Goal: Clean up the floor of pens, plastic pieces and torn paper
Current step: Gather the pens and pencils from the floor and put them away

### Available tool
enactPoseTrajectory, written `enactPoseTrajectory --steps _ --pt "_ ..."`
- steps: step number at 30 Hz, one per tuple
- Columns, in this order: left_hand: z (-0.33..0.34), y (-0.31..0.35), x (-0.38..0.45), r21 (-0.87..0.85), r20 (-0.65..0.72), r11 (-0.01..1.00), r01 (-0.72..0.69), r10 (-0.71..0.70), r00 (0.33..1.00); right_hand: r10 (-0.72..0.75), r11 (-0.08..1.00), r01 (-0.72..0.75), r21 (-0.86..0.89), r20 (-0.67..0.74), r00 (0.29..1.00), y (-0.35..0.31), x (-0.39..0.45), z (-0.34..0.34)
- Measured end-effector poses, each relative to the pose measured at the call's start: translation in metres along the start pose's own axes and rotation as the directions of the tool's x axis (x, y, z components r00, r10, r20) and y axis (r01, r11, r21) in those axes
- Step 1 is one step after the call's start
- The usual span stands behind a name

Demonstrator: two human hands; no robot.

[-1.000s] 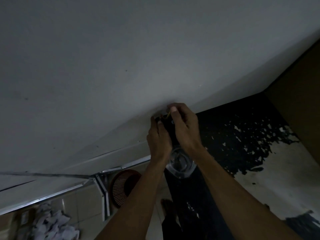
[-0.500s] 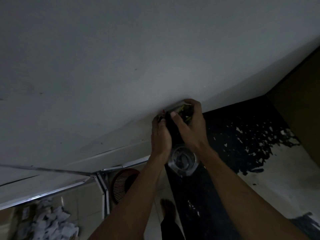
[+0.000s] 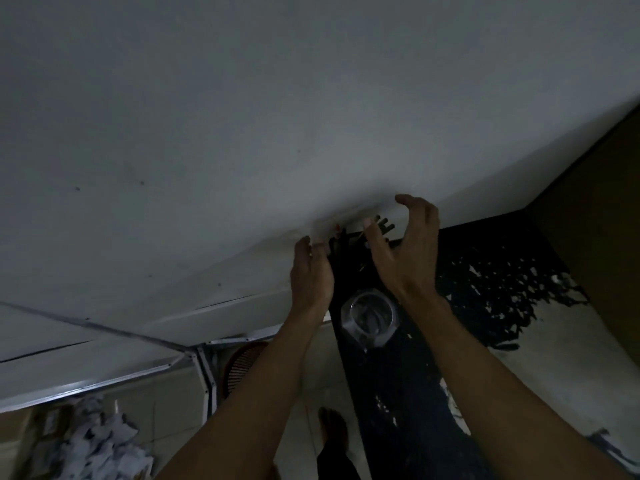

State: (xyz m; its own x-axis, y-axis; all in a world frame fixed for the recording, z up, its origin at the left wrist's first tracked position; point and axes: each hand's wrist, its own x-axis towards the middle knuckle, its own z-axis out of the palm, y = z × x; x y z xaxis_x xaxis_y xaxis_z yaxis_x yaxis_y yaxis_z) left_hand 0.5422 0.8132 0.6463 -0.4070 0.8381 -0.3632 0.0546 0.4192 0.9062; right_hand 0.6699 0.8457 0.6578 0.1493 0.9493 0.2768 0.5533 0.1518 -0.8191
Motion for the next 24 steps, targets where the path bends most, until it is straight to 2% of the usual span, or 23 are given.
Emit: enactPoseTrajectory --steps 5,10,14,18,24 --pt "-0.037 0.007 -0.017 0.089 -0.066 0.991 -0.098 0.104 0.992 -0.125 0.988 0.122 -0.097 -0.032 0.992 -0.035 -0.008 -0.003" --pt "-0.089 0.004 -0.041 0.165 -0.122 0.955 -0.246 0.268 0.956 -0.227 0.967 0.23 -0.111 0.038 0.973 -0.073 -0.032 0.006" --pt "-0.149 -0.007 -0.072 0.167 -0.2 0.953 -0.255 0.285 0.937 -0.238 0.966 0.246 -0.078 0.1 0.966 -0.111 -0.07 0.024" --pt "-0.218 -0.032 -0.115 0.143 -0.314 0.958 -0.248 0.282 0.907 -0.239 0.968 0.25 -0.012 0.252 0.938 -0.157 -0.125 0.049" --pt "-0.33 -0.091 -0.194 0.18 -0.529 0.965 -0.192 0.26 0.808 -0.237 0.969 0.238 0.067 0.525 0.817 -0.21 -0.233 0.087"
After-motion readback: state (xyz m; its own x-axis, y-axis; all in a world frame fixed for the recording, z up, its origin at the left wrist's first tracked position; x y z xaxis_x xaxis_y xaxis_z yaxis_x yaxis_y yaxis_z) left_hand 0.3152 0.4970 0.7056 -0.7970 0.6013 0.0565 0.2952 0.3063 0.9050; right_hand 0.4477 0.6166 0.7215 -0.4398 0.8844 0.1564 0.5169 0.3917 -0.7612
